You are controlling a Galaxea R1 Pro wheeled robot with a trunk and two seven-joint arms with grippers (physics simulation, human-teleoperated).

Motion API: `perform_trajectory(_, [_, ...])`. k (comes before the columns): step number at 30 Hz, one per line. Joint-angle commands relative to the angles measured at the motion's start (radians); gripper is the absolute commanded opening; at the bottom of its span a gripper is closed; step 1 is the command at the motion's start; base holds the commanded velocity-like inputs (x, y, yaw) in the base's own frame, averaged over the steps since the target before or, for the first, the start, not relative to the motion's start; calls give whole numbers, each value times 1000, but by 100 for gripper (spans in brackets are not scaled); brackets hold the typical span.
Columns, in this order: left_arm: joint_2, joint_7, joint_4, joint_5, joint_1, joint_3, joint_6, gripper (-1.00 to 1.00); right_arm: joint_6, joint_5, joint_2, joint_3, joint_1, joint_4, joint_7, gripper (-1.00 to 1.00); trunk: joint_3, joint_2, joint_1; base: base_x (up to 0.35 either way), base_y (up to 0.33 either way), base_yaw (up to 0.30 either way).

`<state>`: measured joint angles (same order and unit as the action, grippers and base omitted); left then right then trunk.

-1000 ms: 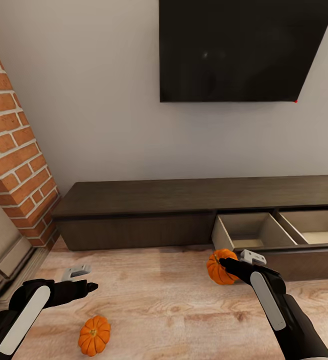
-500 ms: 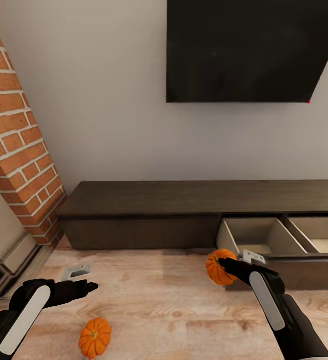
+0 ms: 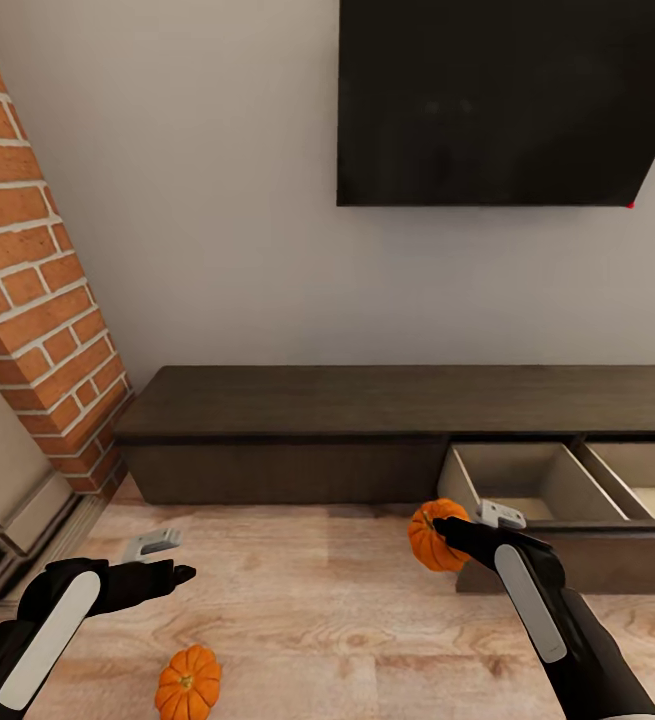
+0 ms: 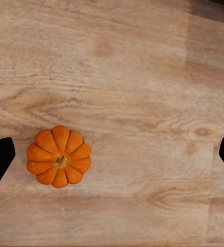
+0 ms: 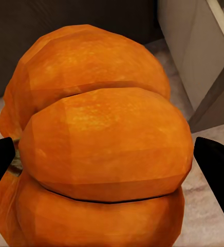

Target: Place each of the two pumpkins and all three candles from the living room inside a cabinet in the living room (use any cabinet), then make sure every cabinet is closed, and position the cauldron so it is next to a table in the living room.

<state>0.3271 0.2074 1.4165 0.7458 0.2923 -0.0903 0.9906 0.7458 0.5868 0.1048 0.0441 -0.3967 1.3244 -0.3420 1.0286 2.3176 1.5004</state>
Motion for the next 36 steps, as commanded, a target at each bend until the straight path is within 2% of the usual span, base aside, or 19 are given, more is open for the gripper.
perform_trajectory(1, [1,10,1,10,1,-2,2,100,1,10,1,3,-1,1,-11,-100,1,0,0,23,0,2])
perform_trajectory(5, [1,11,1,10,0,-2,2,100,1,6,1,4,-1,1,-11,-100,1,0,0,120,0,1])
perform_trajectory(11, [0,11,1,10,0,-2,2,100,-11,2,1,26,-1,1,-11,-100,1,0,0,85,-1,0])
perform_trajectory(25, [0,12,1,12,0,-2,2,100,-23,1,1,33,-1,9,-2,-100,1,0,0,104,-48,0])
perform_trajectory(31, [-2,11,1,12,0,0,1,100,-23,6,2,65,-1,31,23,-100,1,0,0,34,9,0])
perform_trajectory(36, [-2,13,1,12,0,0,0,100,-11,11,3,82,7,88,28,-100,1,0,0,29,53,0])
